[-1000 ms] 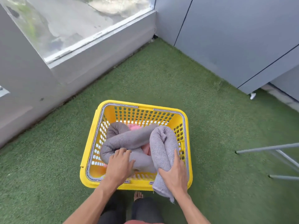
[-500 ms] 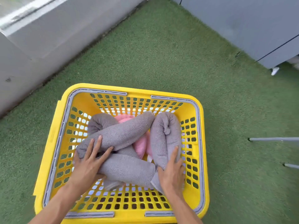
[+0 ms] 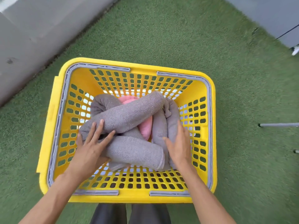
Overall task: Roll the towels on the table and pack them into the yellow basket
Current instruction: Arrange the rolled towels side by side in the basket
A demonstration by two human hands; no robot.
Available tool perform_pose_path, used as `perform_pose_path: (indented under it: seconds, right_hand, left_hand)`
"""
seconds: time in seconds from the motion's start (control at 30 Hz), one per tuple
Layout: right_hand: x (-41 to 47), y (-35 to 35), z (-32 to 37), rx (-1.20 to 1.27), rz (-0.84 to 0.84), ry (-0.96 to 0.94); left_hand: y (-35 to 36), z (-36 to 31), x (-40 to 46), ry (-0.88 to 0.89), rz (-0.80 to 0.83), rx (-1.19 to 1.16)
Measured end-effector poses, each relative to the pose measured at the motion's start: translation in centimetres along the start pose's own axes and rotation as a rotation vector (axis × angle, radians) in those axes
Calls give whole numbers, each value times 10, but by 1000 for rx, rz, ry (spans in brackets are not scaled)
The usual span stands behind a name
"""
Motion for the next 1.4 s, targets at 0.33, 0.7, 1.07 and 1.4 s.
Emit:
perform_pose_path:
  seconds: [0.33,0.7,1.07,1.4]
  right_hand:
    - [44,33,134,-606,222,-700]
    - [-16,-14,76,-323,84,-326]
    - [-12,-38,-2,-462,111,36]
    - [-27,-24,47,-208,-9,-232]
  left_hand:
    - [30,-34,-32,-1355,-192,-1365]
    - [-18,-57,-6,-996,-480,-1117]
    - [25,-153,131,-414,-7,-862]
    - [6,-53,23,-663,-452,-556]
Point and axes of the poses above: each hand's wrist, its own x-axis towards the middle knuckle, its own y-axis out of the palm, z = x × y, the point moved 4 cm from there along x, towards the middle knuckle, and after that the axes turned 4 degrees about -z, right-handed, at the moved point
